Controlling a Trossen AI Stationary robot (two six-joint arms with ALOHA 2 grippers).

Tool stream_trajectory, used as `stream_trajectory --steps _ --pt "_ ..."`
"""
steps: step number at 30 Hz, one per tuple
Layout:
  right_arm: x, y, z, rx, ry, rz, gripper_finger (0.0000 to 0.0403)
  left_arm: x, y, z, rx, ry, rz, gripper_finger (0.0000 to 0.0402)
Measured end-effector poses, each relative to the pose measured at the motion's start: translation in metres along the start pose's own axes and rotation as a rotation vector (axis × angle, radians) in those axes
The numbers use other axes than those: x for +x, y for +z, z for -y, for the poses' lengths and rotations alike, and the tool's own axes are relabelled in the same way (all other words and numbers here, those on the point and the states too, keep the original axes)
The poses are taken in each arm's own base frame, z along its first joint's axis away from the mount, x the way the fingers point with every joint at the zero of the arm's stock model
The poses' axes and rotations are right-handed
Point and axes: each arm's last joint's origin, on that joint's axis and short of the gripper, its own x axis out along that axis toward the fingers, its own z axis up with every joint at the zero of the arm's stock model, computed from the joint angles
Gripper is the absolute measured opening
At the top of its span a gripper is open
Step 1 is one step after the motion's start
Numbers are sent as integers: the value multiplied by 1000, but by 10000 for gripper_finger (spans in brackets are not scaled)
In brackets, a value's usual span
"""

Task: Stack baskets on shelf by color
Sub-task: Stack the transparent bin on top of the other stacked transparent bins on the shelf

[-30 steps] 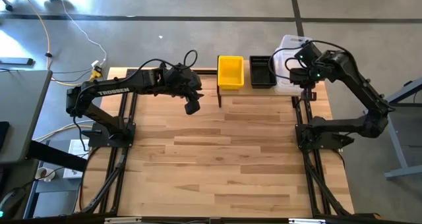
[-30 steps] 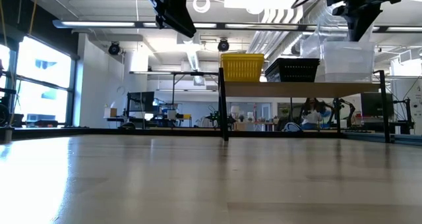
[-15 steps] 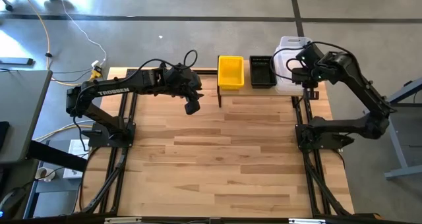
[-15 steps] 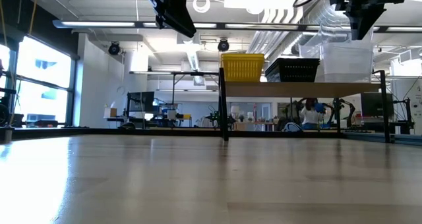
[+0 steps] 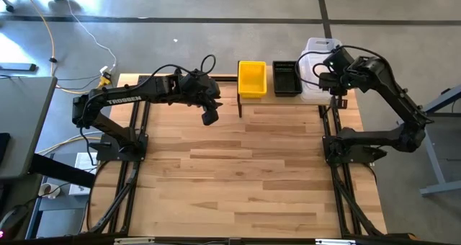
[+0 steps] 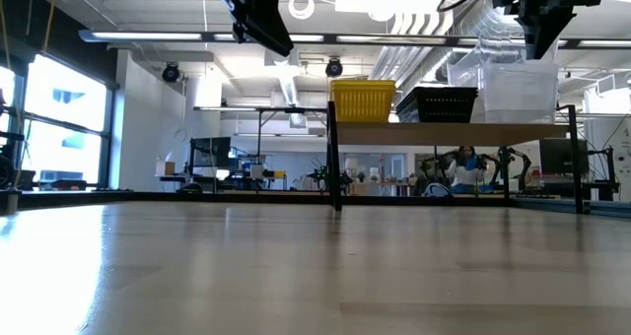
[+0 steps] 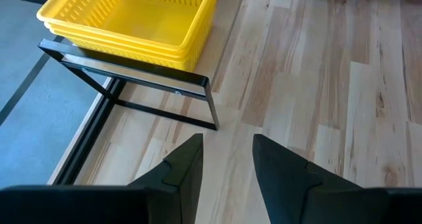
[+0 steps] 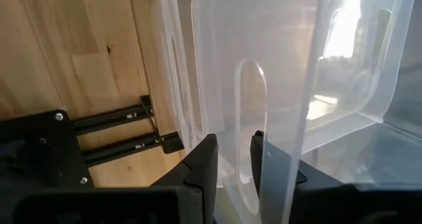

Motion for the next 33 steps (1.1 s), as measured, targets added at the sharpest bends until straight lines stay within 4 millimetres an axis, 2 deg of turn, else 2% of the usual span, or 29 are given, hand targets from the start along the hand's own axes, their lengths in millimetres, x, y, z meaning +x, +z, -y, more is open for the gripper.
stream_trajectory --steps 13,24,33 --pt "0 1 0 37 2 9 76 0 0 0 0 0 0 122" --pt "0 1 1 52 -7 3 147 0 0 0 0 0 0 122" --pt "-1 -2 -1 70 -2 -2 154 0 0 0 0 0 0 122"
